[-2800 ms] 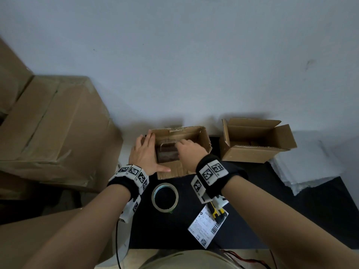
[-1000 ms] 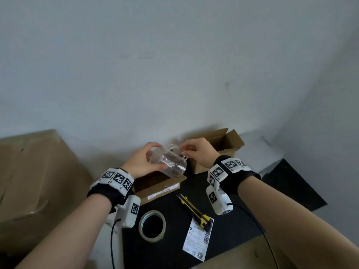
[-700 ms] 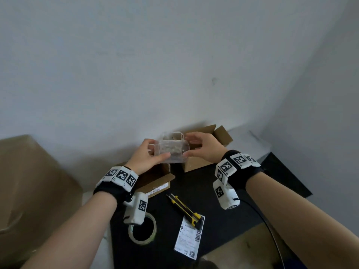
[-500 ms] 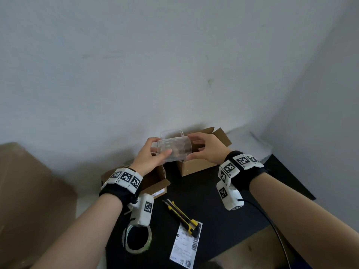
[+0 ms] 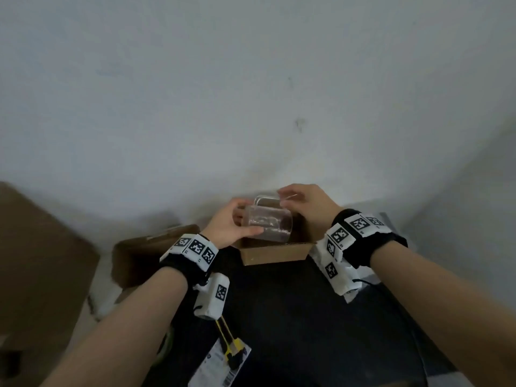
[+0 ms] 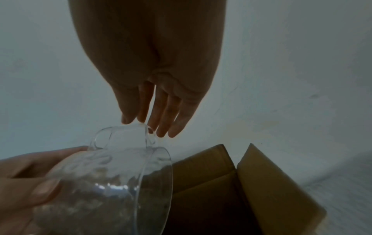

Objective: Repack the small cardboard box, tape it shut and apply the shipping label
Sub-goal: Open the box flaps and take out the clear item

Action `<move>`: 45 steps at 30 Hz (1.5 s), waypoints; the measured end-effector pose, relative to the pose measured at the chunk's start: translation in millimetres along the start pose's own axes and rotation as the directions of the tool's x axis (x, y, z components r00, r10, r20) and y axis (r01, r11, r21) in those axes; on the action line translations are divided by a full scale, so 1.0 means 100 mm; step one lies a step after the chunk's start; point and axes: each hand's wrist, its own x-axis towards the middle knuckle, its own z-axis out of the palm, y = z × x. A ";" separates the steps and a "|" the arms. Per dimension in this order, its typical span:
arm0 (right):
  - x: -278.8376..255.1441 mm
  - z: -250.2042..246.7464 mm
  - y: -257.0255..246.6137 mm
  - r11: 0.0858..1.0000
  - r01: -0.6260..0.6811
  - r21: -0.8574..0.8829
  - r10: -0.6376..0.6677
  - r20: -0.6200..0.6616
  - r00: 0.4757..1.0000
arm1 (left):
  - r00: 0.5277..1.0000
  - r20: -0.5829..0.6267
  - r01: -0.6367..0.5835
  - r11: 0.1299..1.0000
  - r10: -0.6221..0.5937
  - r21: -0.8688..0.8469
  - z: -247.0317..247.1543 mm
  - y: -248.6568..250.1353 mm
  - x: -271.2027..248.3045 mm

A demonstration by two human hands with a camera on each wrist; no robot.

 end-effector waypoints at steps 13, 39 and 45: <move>0.22 -0.19 0.27 0.985 0.049 -0.164 -0.035 0.089 0.995 | 0.997 -0.072 -0.020 0.993 0.028 0.113 0.35 -0.13 0.24; 0.27 0.49 0.42 0.873 -0.111 -0.475 0.276 0.292 0.916 | 0.991 -0.012 -0.086 0.690 0.136 0.719 0.46 -0.56 -0.04; 0.27 0.51 0.41 0.873 -0.120 -0.473 0.296 0.318 0.901 | 0.994 0.008 -0.082 0.678 0.111 0.730 0.44 -0.47 -0.02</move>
